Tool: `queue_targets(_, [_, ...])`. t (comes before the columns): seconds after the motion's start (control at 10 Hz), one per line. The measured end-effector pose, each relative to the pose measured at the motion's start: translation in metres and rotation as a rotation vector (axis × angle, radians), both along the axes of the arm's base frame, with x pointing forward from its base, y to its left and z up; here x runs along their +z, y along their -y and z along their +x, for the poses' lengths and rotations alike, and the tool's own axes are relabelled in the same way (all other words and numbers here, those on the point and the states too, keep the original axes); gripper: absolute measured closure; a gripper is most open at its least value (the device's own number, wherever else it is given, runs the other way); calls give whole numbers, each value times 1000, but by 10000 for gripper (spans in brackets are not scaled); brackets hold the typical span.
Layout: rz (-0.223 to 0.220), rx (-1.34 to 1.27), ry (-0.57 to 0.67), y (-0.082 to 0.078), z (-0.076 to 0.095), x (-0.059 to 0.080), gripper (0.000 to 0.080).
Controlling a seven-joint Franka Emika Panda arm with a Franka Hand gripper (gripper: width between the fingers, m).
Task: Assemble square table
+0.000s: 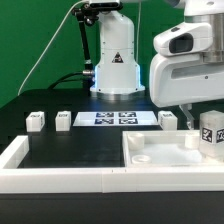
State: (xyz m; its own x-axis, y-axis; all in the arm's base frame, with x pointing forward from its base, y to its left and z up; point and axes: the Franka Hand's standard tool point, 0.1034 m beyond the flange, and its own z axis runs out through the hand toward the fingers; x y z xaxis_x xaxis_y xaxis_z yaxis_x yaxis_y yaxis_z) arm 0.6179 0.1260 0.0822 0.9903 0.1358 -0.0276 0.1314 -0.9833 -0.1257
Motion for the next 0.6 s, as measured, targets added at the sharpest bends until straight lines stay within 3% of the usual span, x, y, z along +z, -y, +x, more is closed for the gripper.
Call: queue_targets(0.6, [5,216,61,5,4,0,185])
